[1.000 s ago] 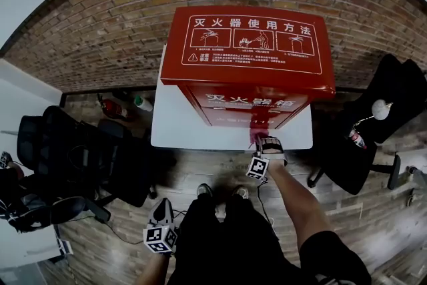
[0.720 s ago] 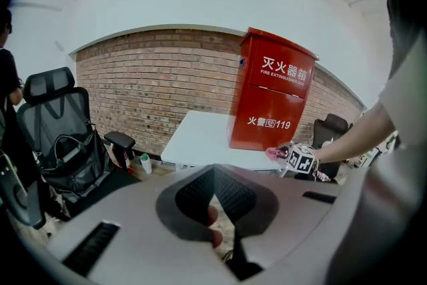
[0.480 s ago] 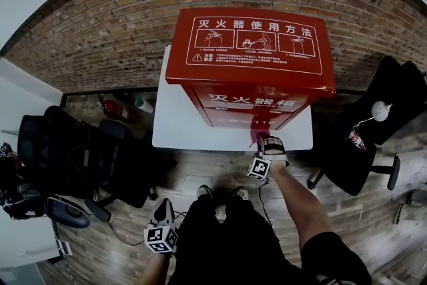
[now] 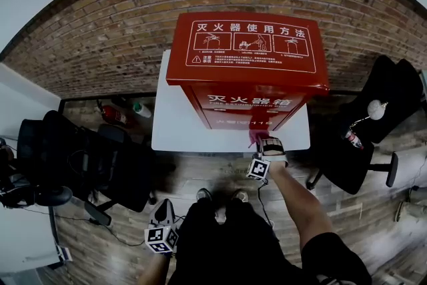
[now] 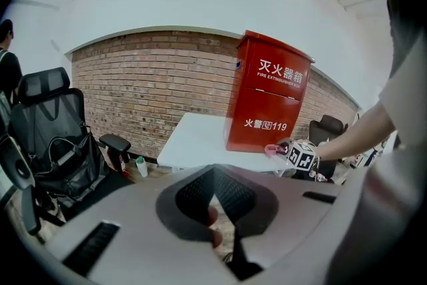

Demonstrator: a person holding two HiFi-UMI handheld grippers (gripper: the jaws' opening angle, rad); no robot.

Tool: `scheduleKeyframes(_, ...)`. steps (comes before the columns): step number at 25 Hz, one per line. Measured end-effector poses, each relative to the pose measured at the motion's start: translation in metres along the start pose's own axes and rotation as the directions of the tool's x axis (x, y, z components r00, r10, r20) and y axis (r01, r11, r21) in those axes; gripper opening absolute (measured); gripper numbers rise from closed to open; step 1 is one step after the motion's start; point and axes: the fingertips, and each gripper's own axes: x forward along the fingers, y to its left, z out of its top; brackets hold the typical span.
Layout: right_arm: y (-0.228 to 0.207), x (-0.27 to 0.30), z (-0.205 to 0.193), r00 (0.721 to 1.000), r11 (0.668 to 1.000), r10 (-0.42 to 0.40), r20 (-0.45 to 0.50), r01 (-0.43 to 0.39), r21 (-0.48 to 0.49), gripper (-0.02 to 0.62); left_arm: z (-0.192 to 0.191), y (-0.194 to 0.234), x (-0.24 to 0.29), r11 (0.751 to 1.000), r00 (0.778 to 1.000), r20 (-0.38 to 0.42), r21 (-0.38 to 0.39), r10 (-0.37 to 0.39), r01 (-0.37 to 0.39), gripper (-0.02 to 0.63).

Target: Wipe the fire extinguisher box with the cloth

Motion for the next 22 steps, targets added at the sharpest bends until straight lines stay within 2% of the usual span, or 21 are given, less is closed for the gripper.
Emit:
scheduleKeyframes(4, -0.001, -0.002, 0.001, 1.0, 1.0, -0.001, 0.007, 0.001, 0.027, 0.098, 0.003, -0.001, 0.001, 1.0, 1.0, 0.006, 0.004, -0.014, 0.014, 0.021)
scheduleKeyframes(22, -0.036, -0.026, 0.003, 0.998, 0.998, -0.056, -0.013, 0.056, 0.002, 0.098, 0.022, 0.002, 0.002, 0.997, 0.997, 0.019, 0.034, -0.075, 0.075, 0.022)
